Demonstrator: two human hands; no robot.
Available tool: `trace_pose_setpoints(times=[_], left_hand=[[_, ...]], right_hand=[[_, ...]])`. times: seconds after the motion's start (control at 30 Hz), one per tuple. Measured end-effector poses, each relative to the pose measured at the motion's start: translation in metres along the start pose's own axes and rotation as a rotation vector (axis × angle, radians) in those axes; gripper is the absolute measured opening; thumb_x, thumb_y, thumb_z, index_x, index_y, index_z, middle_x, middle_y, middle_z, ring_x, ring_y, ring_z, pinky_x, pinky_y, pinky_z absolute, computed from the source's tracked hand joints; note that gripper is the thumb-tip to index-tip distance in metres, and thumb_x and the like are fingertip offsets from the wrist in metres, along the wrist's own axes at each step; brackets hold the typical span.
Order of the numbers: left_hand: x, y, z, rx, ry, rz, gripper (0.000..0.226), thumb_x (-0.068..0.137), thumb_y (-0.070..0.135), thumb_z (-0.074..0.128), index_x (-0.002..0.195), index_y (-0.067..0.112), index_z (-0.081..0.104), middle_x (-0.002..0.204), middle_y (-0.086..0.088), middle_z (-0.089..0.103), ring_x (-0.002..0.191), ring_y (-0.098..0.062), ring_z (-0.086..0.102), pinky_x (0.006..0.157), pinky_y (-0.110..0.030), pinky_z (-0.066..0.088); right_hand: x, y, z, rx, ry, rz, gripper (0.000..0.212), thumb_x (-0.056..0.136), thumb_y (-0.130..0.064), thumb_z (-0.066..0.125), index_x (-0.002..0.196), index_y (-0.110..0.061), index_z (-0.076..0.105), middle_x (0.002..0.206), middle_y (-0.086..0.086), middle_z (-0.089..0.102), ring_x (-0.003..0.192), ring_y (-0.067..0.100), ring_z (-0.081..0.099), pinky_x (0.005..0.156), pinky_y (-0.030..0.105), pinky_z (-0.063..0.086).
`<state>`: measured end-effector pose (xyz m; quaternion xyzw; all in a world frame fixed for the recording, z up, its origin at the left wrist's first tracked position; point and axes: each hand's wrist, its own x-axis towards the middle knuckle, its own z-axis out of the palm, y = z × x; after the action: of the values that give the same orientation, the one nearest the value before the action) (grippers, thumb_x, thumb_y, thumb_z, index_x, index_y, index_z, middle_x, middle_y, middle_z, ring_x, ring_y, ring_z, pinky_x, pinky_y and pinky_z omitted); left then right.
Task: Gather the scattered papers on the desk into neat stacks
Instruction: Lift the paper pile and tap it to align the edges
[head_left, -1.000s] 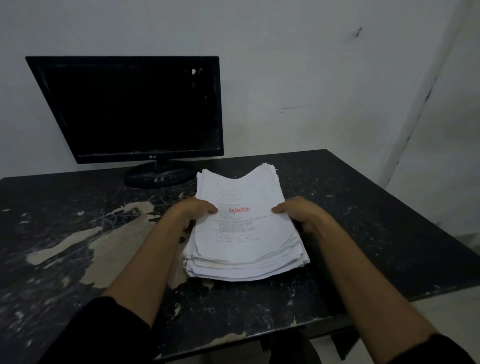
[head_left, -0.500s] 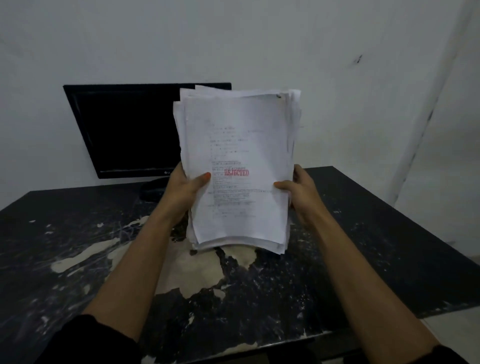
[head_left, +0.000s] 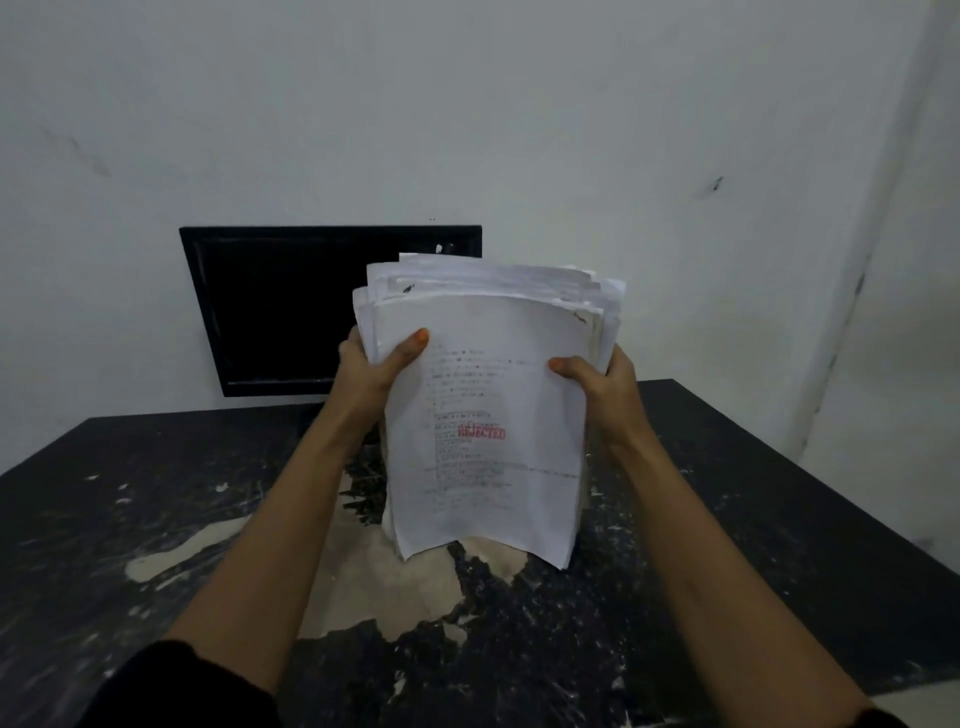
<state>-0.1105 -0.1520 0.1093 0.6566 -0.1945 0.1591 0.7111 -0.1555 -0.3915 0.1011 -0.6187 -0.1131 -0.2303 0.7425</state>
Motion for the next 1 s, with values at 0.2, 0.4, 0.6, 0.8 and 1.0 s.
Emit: trace_pose_setpoints(times=[0.2, 0.4, 0.6, 0.8, 1.0], left_hand=[[0.01, 0.003, 0.01, -0.072, -0.055, -0.003, 0.053, 0.076, 0.034, 0.077, 0.123, 0.019, 0.059, 0.107, 0.004, 0.072, 0.097, -0.014, 0.07, 0.073, -0.026, 0.057], [0.016, 0.007, 0.01, -0.025, -0.022, -0.016, 0.082, 0.069, 0.046, 0.081, 0.136, 0.017, 0.043, 0.125, -0.008, 0.061, 0.105, -0.021, 0.067, 0.078, -0.034, 0.059], [0.017, 0.015, 0.015, 0.354, 0.274, 0.177, 0.103, 0.073, 0.04, 0.083, 0.149, 0.017, 0.018, 0.142, -0.005, 0.038, 0.128, -0.021, 0.045, 0.104, -0.042, 0.043], [0.016, 0.062, 0.073, 0.956, 0.18, 0.87, 0.083, 0.085, 0.054, 0.06, 0.148, 0.009, 0.033, 0.157, -0.01, 0.026, 0.148, -0.027, 0.018, 0.114, -0.046, 0.021], [0.017, 0.055, 0.105, 1.329, -0.285, 0.604, 0.099, 0.075, 0.086, 0.021, 0.148, 0.02, 0.033, 0.151, 0.0, 0.039, 0.139, -0.02, 0.034, 0.115, -0.053, 0.019]], right_hand=[[0.004, -0.001, 0.003, 0.031, -0.011, -0.024, 0.026, 0.085, -0.001, 0.067, 0.107, -0.015, 0.063, 0.097, 0.002, 0.07, 0.085, 0.013, 0.069, 0.068, 0.027, 0.057], [0.007, -0.001, 0.011, 0.033, -0.006, -0.064, 0.038, 0.083, -0.006, 0.071, 0.117, -0.015, 0.06, 0.105, 0.003, 0.069, 0.092, 0.016, 0.069, 0.071, 0.029, 0.058], [0.01, 0.0, 0.009, -0.05, 0.056, -0.079, 0.034, 0.08, -0.01, 0.076, 0.102, -0.03, 0.061, 0.099, -0.009, 0.067, 0.086, 0.005, 0.067, 0.068, 0.021, 0.057], [0.011, 0.0, 0.007, -0.066, 0.032, -0.099, 0.036, 0.078, -0.009, 0.077, 0.104, -0.027, 0.061, 0.099, -0.008, 0.067, 0.082, 0.002, 0.067, 0.065, 0.018, 0.055], [0.013, 0.004, 0.002, -0.09, -0.038, -0.122, 0.042, 0.084, -0.007, 0.071, 0.124, -0.013, 0.058, 0.107, -0.001, 0.068, 0.093, 0.013, 0.069, 0.07, 0.022, 0.055]])
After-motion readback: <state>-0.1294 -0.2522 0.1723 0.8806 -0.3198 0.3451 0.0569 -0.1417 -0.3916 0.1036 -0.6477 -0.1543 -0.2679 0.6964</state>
